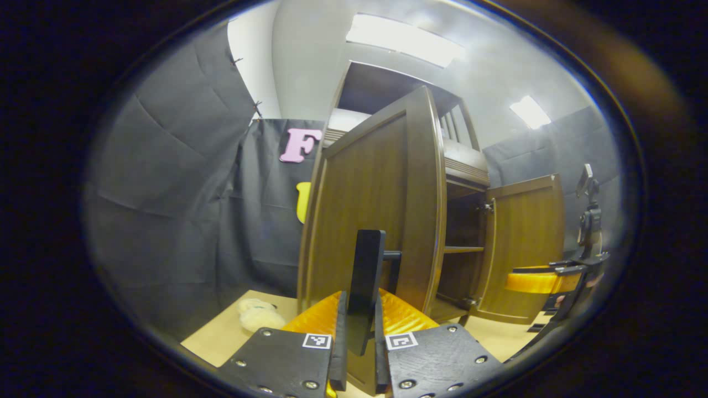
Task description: Open the right door of the double-door shoe cabinet with the right hand, and open the left door with the left hand.
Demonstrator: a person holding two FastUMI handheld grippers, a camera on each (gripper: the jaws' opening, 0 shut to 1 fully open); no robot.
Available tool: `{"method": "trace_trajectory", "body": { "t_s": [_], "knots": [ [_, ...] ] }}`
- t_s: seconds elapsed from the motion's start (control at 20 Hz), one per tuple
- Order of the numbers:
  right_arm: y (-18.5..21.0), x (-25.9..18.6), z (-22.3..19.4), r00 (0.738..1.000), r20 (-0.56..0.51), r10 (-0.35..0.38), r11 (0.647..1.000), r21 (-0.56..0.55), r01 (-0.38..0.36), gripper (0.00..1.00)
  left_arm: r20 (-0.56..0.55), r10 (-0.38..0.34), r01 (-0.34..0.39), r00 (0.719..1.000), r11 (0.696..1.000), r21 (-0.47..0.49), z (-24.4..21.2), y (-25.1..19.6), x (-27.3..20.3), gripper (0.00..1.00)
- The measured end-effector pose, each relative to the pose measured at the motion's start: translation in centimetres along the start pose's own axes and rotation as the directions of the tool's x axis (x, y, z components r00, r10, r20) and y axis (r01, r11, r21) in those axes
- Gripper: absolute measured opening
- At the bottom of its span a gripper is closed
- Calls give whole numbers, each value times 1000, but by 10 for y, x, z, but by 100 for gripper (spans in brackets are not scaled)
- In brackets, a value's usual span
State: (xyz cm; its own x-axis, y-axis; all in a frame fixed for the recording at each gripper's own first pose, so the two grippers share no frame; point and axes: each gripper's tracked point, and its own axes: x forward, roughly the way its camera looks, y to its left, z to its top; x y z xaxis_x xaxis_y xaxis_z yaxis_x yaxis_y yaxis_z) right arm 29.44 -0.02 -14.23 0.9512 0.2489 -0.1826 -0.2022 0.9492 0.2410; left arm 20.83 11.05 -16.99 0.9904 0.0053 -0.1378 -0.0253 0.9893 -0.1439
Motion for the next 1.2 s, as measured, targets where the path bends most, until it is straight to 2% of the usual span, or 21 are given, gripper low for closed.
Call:
{"method": "trace_trajectory", "body": {
  "t_s": [0.05,0.1,0.15,0.2,0.3,0.5,0.65,0.7,0.75,0.85,0.95,1.05,1.1,1.2],
  "knots": [
    [0,-2,0,1000,3,2,1000,0,-2,95,7,39,-39,999,999,17,0,12,0,20],
    [0,-2,1,1000,4,1,1000,2,-1,95,9,62,-62,998,998,25,1,22,5,26],
    [3,-2,0,1000,5,-2,1000,4,2,95,9,61,-61,998,998,20,2,21,3,14],
    [3,-2,1,1000,4,-6,1000,4,6,95,8,54,-54,999,999,5,2,18,3,20],
    [3,-1,2,1000,2,-18,1000,5,18,95,1,61,-61,998,998,4,4,15,-2,20],
    [3,-1,-3,1000,-2,-27,1000,6,27,95,-1,129,-128,992,989,76,2,22,-4,20],
    [3,-3,0,1000,5,-30,999,21,30,95,-3,170,-169,985,981,94,4,26,-5,20],
    [3,-5,2,1000,8,-23,999,27,23,95,-6,176,-175,984,980,94,2,27,-6,17],
    [0,-6,4,1000,14,-18,999,30,17,95,-9,175,-173,985,981,92,1,26,-5,20],
    [-2,-5,8,1000,21,-13,1000,27,12,95,-11,184,-182,983,979,92,1,29,-8,20],
    [-1,-5,5,1000,11,-12,999,32,12,92,-6,229,-227,973,969,98,6,31,-10,20],
    [-3,-2,4,1000,-5,-16,999,32,16,92,29,252,-253,967,962,105,17,28,-11,20],
    [-3,0,5,1000,-10,-24,999,30,24,95,48,263,-267,964,956,122,26,25,-12,20],
    [-3,3,3,999,-19,-48,999,17,48,95,87,307,-317,948,934,164,49,20,-19,20]
  ]
}}
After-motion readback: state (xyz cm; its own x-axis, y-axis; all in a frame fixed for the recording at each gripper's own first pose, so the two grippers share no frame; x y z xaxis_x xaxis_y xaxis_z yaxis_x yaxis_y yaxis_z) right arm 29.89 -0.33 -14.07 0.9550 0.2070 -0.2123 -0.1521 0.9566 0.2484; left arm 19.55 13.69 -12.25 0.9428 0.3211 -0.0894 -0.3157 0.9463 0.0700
